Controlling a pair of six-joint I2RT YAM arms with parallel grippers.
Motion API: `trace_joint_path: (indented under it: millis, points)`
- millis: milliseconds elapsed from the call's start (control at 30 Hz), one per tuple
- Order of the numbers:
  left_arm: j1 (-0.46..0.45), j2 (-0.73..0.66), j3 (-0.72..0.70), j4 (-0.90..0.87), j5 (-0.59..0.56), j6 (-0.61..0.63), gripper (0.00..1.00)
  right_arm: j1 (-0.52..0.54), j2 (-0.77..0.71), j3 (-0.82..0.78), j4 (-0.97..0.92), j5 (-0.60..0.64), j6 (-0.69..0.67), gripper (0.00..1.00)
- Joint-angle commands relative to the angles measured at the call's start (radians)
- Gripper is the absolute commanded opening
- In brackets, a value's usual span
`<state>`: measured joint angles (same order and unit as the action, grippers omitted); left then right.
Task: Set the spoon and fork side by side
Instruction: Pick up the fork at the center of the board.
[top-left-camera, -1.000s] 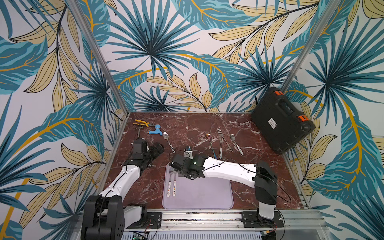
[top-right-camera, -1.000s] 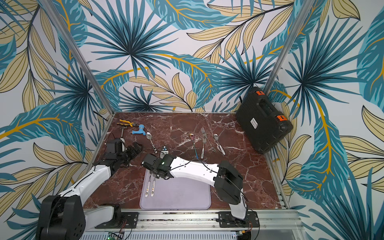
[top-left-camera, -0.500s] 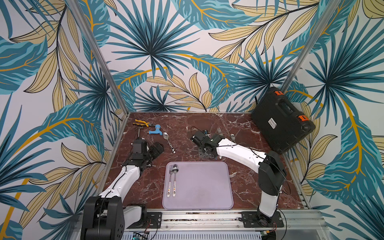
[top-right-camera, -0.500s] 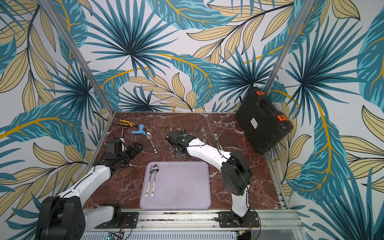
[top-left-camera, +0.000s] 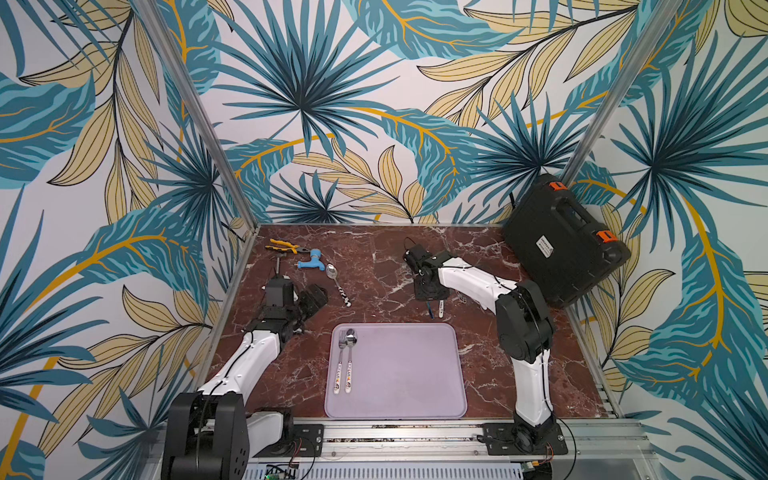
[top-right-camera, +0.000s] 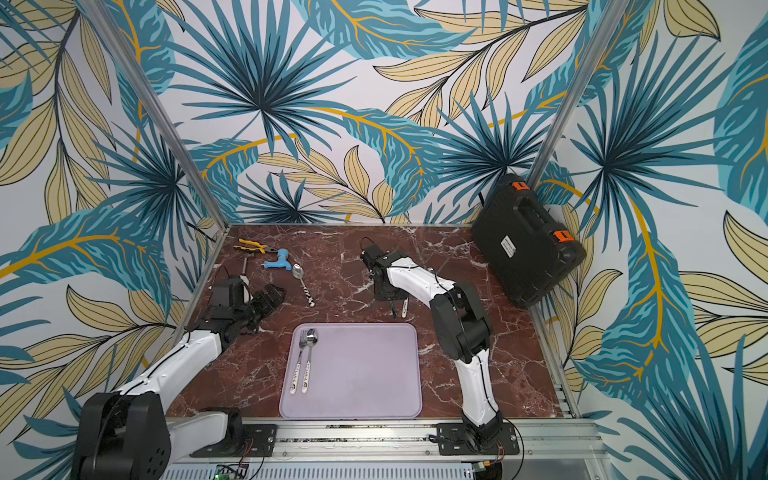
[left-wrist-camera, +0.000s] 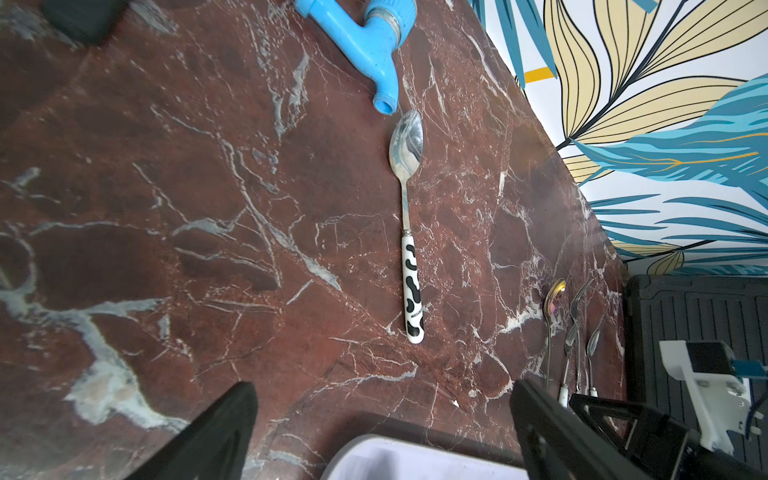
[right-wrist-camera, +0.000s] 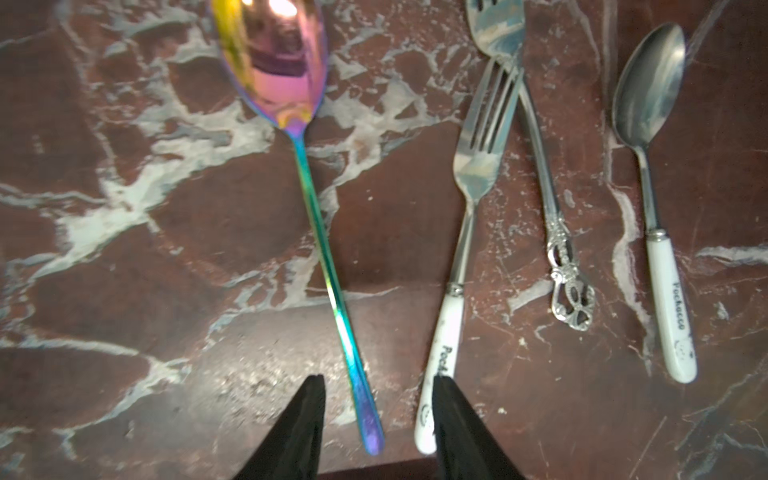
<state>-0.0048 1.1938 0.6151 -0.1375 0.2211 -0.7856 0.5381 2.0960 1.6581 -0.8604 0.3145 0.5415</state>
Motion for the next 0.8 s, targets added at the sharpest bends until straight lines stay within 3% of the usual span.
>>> trace_joint_path:
  millis: [0, 533, 767]
  points:
    - [0.007, 0.007, -0.012, 0.024, -0.008, 0.01, 1.0, -0.038, 0.028, 0.009, -0.029, -0.02, -0.001, 0.47]
    - [0.007, 0.018, -0.014, 0.027, -0.02, 0.007, 1.0, -0.077, 0.075, -0.112, 0.046, -0.081, 0.089, 0.43]
    - [0.008, 0.023, -0.014, 0.027, -0.024, 0.008, 1.0, -0.086, 0.079, -0.109, 0.042, -0.072, 0.095, 0.29]
